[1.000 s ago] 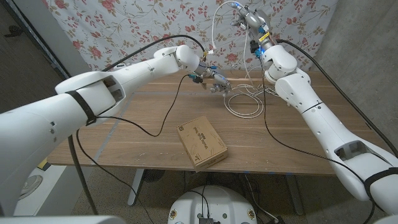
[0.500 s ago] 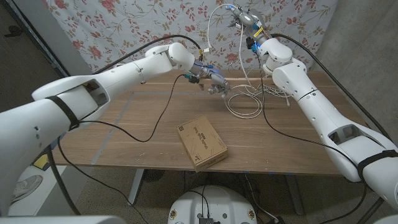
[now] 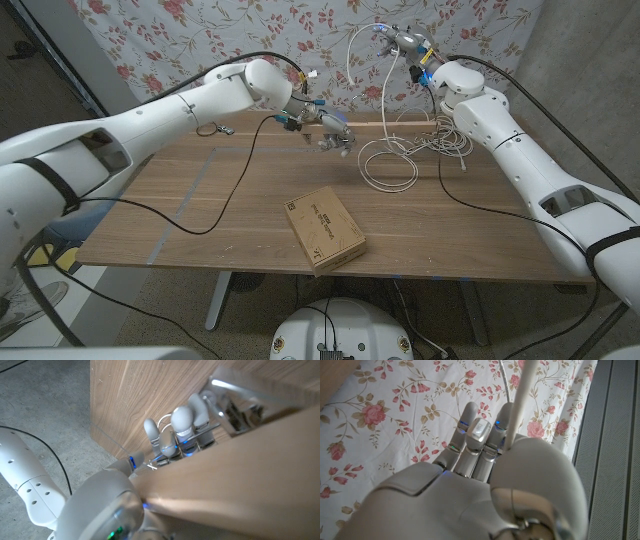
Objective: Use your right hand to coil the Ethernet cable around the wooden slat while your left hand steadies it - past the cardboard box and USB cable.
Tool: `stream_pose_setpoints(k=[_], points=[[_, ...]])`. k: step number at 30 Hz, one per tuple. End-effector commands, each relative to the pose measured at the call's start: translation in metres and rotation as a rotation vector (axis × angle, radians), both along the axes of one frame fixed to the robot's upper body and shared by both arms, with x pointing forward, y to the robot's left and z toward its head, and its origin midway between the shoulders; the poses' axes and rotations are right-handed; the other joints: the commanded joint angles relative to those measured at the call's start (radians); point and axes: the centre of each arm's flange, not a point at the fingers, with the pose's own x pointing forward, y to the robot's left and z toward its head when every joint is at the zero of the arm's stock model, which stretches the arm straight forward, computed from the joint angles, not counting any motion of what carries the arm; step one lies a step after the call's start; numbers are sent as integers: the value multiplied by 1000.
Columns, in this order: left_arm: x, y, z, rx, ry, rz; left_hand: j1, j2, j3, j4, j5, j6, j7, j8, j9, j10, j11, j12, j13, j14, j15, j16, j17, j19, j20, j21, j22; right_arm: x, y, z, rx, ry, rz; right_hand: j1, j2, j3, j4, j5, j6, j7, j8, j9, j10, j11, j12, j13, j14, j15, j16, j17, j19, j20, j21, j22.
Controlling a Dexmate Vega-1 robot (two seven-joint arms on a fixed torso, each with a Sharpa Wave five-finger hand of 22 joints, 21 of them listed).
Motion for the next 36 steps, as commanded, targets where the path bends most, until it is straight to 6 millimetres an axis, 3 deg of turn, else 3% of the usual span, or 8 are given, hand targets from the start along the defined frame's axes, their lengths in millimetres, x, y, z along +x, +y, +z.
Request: stream_pose_setpoints(k=[1,16,29,36], points=[[-31,38,8,-149,30,-52,8,-3,7,-4,9,-2,5,3,2,24,-26,7,2,106,-107,7,4,-1,-4,7,-1,15,-44,-10,-17,64,-72,3,10,3,7,1,102,51,5,-3,-8,2,15,19,-25,-19,5,3,-12,-144,-1,2],[-58,58,16,-355,32,-182,9,-2,8,-4,7,-2,5,7,5,24,-24,7,2,109,-106,1,-2,0,-4,10,-3,48,-79,-55,48,165,-25,1,8,-4,7,8,105,49,-1,-8,-4,10,2,-7,-40,-19,10,3,-19,-143,2,0],[-39,50,21,-619,-42,-237,9,-1,7,-2,5,3,5,9,2,27,-27,8,2,110,-109,6,8,0,-5,13,2,62,-81,-72,75,184,-5,2,10,-10,3,10,110,53,-3,-8,-5,13,6,-9,-42,-19,18,2,-20,-144,6,-1],[-23,41,21,-617,1,-220,9,1,8,-2,4,4,5,11,3,31,-24,8,2,118,-108,6,5,3,-5,12,-1,71,-87,-84,84,207,-13,2,10,-12,4,10,110,54,-3,-6,-4,13,9,-8,-40,-19,20,2,-17,-144,7,-2]])
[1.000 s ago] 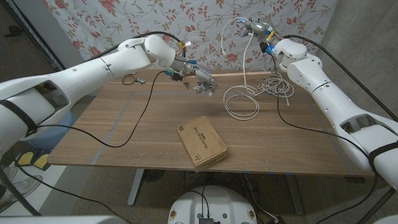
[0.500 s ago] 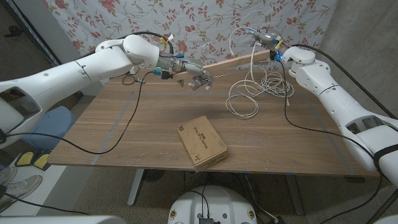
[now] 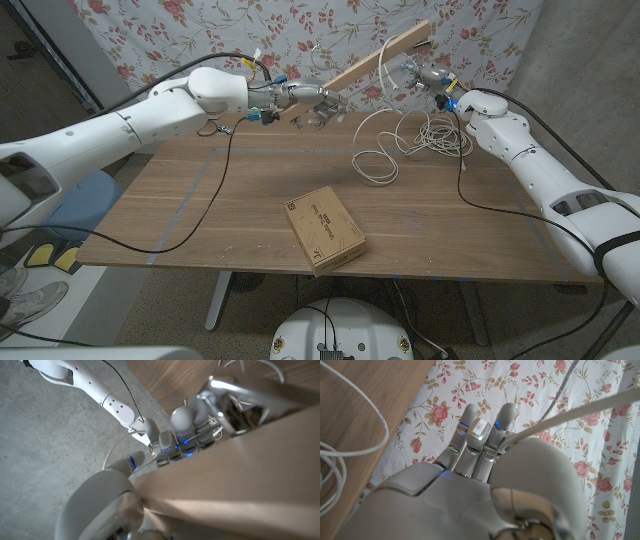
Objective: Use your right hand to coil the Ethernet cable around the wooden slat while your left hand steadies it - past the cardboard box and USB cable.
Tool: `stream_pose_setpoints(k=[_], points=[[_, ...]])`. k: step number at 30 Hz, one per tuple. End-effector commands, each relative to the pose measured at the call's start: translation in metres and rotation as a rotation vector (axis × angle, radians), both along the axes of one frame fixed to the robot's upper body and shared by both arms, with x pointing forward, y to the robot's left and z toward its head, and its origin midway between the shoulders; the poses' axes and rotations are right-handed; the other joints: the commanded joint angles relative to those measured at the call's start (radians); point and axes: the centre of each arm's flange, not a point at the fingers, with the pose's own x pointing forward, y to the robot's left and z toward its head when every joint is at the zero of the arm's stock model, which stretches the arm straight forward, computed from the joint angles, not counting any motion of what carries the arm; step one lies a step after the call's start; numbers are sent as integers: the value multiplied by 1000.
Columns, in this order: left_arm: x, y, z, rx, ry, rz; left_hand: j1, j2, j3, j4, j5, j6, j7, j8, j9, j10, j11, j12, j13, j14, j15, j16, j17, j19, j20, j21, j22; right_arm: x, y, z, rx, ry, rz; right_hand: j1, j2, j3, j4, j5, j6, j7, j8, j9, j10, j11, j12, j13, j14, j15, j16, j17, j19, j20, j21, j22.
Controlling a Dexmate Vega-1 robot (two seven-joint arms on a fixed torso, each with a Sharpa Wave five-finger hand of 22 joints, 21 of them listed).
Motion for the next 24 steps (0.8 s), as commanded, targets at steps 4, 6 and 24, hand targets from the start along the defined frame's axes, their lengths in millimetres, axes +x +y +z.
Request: stream_pose_setpoints(k=[4,6,24], points=[[22,-10,7,-12,48,18,16,11,6,1,3,11,10,12,2,40,-26,5,1,120,-105,9,3,21,-10,8,-3,19,-12,-32,33,46,-1,2,10,-7,1,5,111,56,-1,3,3,8,8,4,-4,-23,10,2,2,-143,7,3],[23,-10,10,21,52,39,18,15,7,0,2,10,12,13,4,41,-24,4,1,120,-105,12,6,21,-12,11,1,22,-13,-40,36,54,-1,2,10,-8,1,6,112,56,-1,3,1,8,12,11,-4,-23,11,2,2,-144,7,3],[26,-17,33,114,50,244,26,60,13,2,-24,5,41,30,27,59,-24,5,2,133,-110,30,11,46,-21,17,1,42,-5,-133,131,134,65,5,10,-11,0,8,116,57,-1,5,4,8,16,4,-5,-23,15,2,5,-144,8,3]])
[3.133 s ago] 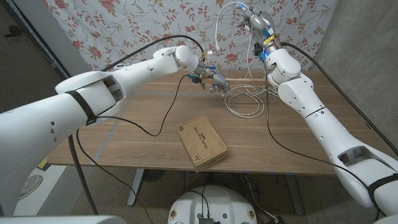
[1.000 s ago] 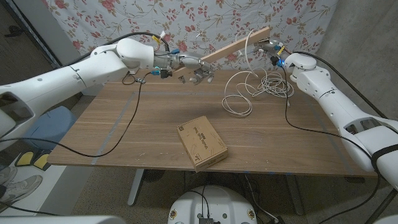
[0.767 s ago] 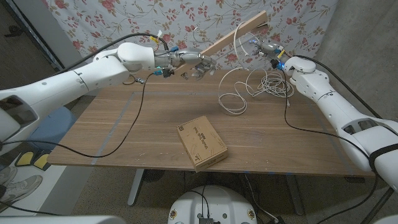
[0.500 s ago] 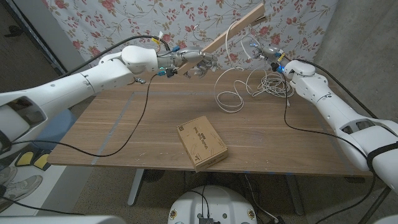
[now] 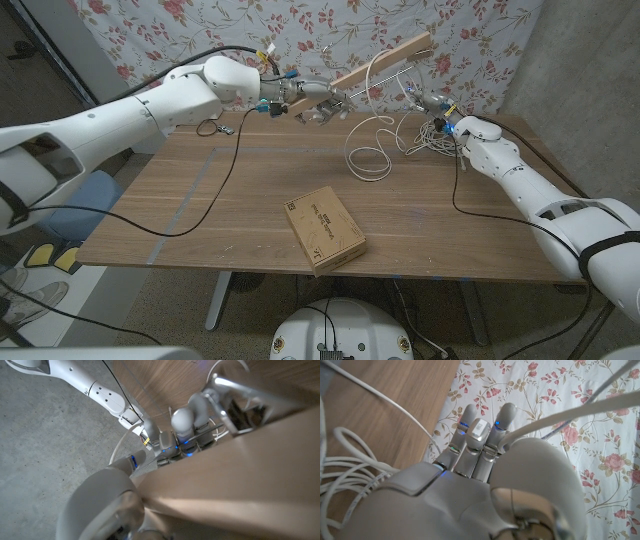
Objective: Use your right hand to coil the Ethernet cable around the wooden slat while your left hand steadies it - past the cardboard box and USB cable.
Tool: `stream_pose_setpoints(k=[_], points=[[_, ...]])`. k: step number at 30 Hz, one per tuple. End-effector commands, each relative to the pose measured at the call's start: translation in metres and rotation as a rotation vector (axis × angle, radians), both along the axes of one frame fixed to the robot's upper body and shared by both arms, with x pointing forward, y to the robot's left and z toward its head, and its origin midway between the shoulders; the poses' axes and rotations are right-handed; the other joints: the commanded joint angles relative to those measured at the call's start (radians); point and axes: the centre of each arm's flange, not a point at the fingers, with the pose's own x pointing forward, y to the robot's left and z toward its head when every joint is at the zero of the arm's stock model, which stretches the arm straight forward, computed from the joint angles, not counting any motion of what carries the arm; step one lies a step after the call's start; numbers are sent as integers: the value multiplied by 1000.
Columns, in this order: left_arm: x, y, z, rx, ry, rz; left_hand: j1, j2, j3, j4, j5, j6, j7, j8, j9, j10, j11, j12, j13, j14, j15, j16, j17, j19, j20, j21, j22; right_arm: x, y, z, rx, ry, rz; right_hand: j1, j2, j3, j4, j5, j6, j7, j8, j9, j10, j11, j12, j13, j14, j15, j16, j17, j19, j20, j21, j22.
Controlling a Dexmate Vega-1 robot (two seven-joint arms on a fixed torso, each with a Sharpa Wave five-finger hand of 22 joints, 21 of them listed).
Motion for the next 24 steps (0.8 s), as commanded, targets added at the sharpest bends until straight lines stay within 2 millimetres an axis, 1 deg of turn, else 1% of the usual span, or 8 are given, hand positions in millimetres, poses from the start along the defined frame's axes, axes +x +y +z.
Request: stream_pose_setpoints(k=[1,3,9,11,13,16,19,24], points=[[9,3,8,2,5,175,9,33,4,-1,-8,2,22,7,4,49,-36,8,1,126,-113,13,3,14,-6,6,4,17,5,-84,66,93,25,3,7,-2,0,8,116,57,8,4,4,8,3,4,-6,-23,8,2,5,-145,8,3],[10,3,8,-24,0,202,8,36,3,0,-11,4,20,6,2,49,-36,8,1,129,-112,17,5,15,-8,7,6,16,6,-93,68,99,20,4,7,-2,0,8,117,56,7,1,0,9,11,19,-6,-23,8,2,6,-145,8,3],[10,5,8,-113,-14,282,7,43,0,0,-22,5,23,11,5,54,-37,8,2,131,-115,29,11,21,-10,6,5,11,5,-118,93,115,-1,3,7,-2,1,8,117,58,8,4,3,8,7,9,-5,-23,9,2,6,-145,8,3],[10,5,8,-142,-11,309,7,45,-1,-1,-27,4,20,13,6,56,-39,8,1,128,-114,30,10,23,-12,8,7,9,5,-126,105,117,-14,4,8,-2,1,8,116,56,9,6,3,9,12,18,-5,-23,9,2,7,-144,8,3],[11,4,8,-146,-12,331,7,47,-2,-1,-30,8,18,13,3,59,-39,8,1,129,-114,32,10,26,-13,7,5,7,3,-134,126,117,-30,4,7,-2,1,8,118,58,8,3,3,9,7,9,-5,-23,10,2,6,-145,7,2],[13,0,9,-122,-4,358,6,50,-3,-2,-35,12,19,15,1,60,-35,8,2,130,-115,39,14,26,-11,8,8,2,0,-148,169,115,-52,3,7,-2,1,8,116,57,9,6,2,10,9,13,-5,-23,10,2,6,-145,7,2],[14,-3,9,-101,6,393,6,51,-4,-2,-38,14,21,18,3,64,-36,8,2,130,-114,43,15,30,-12,5,3,-7,-5,-162,214,104,-101,3,7,-3,1,9,117,57,9,6,2,9,7,10,-5,-23,10,2,7,-145,7,2],[18,-9,11,-38,39,435,7,53,-7,-5,-45,16,23,23,6,69,-34,9,2,129,-113,48,16,32,-13,5,4,-25,-14,-187,305,76,-259,3,7,-3,2,9,116,56,10,8,2,8,4,5,-5,-23,10,2,6,-146,6,2]])
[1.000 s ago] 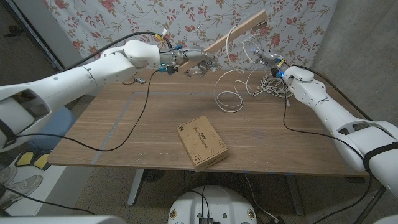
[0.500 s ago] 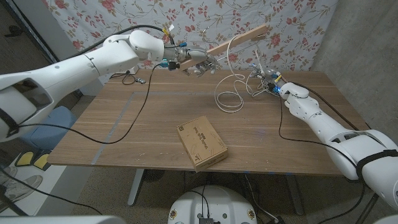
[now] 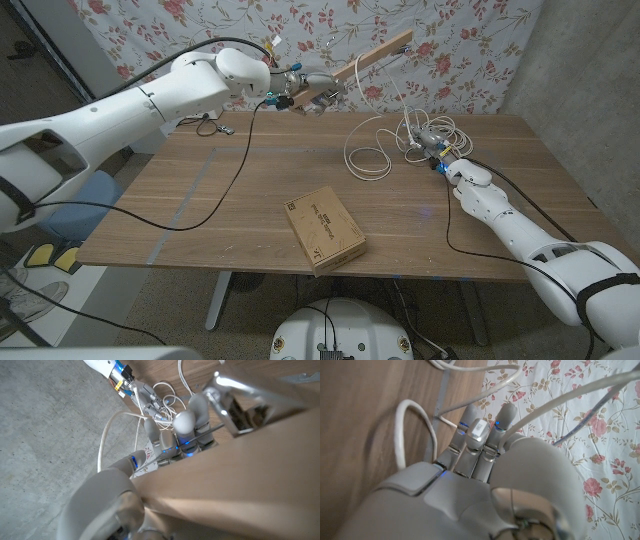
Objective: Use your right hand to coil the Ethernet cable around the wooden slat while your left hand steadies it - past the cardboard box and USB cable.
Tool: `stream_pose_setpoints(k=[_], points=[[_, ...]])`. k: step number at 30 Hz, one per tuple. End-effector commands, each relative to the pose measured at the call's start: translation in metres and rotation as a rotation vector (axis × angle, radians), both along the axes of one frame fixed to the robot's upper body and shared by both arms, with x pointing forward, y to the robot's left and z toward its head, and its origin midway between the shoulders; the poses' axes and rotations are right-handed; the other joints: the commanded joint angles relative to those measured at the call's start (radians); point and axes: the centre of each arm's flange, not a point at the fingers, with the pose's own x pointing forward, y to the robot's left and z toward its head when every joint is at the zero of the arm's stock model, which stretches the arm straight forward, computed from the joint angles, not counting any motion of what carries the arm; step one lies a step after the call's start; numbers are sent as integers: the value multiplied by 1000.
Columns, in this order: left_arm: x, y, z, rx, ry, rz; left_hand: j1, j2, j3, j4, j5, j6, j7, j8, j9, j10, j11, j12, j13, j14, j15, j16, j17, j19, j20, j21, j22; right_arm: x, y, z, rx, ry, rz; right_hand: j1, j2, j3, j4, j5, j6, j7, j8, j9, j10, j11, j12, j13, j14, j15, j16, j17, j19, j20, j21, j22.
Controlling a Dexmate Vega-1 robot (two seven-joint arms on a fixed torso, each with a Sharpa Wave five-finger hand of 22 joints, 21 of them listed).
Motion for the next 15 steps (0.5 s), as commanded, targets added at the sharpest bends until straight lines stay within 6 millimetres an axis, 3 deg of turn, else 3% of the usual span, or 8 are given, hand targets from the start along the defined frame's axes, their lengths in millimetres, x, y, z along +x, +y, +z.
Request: stream_pose_setpoints(k=[1,6,15], points=[[7,-8,3,68,60,133,26,35,-4,-2,-9,12,7,12,6,55,-47,3,2,123,-120,9,4,11,-6,3,0,-34,-15,-61,161,-13,-250,3,7,-3,2,5,110,62,7,6,4,7,5,2,-6,-25,10,2,6,-146,6,2],[13,-18,3,142,103,130,27,38,-4,-3,-14,9,8,14,9,55,-49,3,2,122,-118,11,2,12,-7,4,0,-54,-25,-72,207,-60,-459,2,5,-5,3,6,110,60,7,6,2,7,-10,-23,-10,-25,9,2,5,-146,3,2],[23,-28,5,235,151,110,30,41,-6,-5,-23,8,9,14,2,53,-47,3,2,121,-121,20,4,13,-8,3,0,-107,-51,-68,244,-207,-861,1,4,-8,4,8,110,53,7,8,-2,1,-9,-21,-14,-25,7,1,3,-148,-1,2]])
